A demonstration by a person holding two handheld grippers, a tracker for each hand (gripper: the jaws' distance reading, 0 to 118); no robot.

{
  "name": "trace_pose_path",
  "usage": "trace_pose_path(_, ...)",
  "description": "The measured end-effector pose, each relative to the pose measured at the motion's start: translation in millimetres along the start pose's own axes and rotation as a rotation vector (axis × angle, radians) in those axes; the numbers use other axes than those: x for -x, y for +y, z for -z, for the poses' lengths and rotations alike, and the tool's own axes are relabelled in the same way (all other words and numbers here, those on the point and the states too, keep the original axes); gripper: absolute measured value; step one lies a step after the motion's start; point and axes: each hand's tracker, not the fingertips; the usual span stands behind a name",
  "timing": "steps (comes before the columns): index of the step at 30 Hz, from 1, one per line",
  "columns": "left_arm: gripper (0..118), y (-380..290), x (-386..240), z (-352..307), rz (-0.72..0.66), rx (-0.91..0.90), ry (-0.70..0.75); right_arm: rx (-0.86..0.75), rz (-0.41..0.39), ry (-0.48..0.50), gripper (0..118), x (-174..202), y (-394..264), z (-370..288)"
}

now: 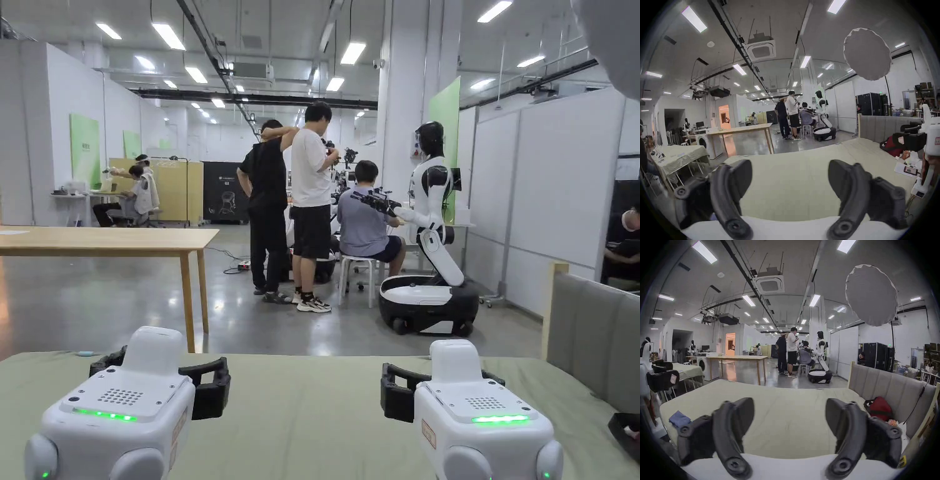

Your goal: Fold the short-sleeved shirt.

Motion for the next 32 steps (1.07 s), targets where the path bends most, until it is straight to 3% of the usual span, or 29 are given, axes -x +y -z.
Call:
trace_pose_path(3, 118, 2, -1, 0, 0.001, -0.009, 0.009, -0.002, -0.002, -0.014, 114, 2, 1, 1)
trace_pose_path(9, 118, 3, 3, -2, -0.013, -0.017, 0.008, 0.037, 0.055, 0.037, 118, 4, 7, 2)
trace_pose_path(15, 118, 3, 6, -6, -0.030, -0.019, 0.021, 0.088, 0.060, -0.004, 118, 16, 12, 2)
trace_pose_path(19, 118, 2, 7, -6, -0.042, -0.019, 0.024, 0.093, 0.151, -0.042, 118, 18, 12, -2)
trace_pose_path(24, 118, 0, 4, -5, -0.034, -0.011, 0.018, 0.107, 0.083, -0.153, 118, 29, 15, -3)
trace_pose_path(28, 118, 0, 2, -5, -0.041, -0.004, 0.004, 0.079, 0.121, -0.049, 118, 27, 10, -7)
trace_pose_path(32, 118, 0, 0, -5, -0.040, -0.006, 0.008, 0.055, 0.109, -0.089, 118, 28, 12, -10)
